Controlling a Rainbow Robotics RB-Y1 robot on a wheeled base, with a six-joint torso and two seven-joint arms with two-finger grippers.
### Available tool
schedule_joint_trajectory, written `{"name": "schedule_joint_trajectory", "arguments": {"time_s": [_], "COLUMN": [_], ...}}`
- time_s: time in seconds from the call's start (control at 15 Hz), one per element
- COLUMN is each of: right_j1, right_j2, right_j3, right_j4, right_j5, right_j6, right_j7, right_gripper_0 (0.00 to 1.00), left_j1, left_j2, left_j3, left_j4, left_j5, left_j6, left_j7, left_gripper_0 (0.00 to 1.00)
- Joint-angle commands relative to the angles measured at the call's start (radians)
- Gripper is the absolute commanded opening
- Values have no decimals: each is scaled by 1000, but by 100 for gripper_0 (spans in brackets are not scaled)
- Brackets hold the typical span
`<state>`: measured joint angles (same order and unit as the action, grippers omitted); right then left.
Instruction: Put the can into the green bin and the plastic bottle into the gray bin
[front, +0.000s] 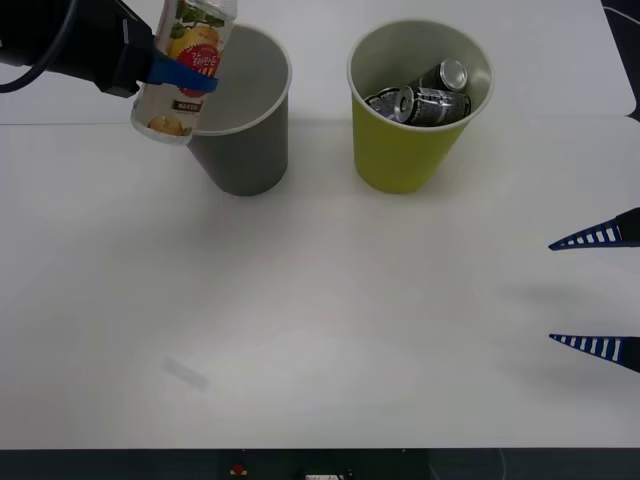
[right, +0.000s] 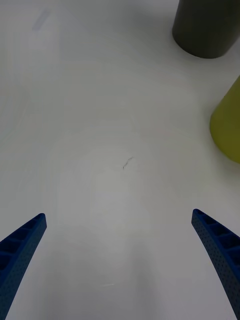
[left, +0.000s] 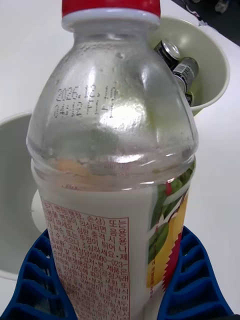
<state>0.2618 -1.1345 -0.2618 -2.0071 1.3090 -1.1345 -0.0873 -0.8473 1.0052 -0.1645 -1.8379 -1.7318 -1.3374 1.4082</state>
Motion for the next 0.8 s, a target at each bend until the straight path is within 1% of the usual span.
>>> {"name": "schedule_joint_trajectory", "arguments": {"time_s": [0.07, 0.4, 0.8], "right_j1": [0, 0, 0], "right_j2": [0, 0, 0], "right_j3": [0, 0, 0], "right_j4": [0, 0, 0], "right_j5": [0, 0, 0], "right_j6": [0, 0, 0], "right_j7": [0, 0, 0], "right_gripper_0": [100, 100, 100], "left_j1": [-61, -173, -260], "left_j2": [-50, -157, -292], "left_j3": [5, 5, 3], "left_j4": [60, 186, 355], "left_j5": [-77, -203, -348], "left_j6": [-65, -161, -169], "left_j7": [2, 0, -12], "left_gripper_0": [0, 0, 0]}}
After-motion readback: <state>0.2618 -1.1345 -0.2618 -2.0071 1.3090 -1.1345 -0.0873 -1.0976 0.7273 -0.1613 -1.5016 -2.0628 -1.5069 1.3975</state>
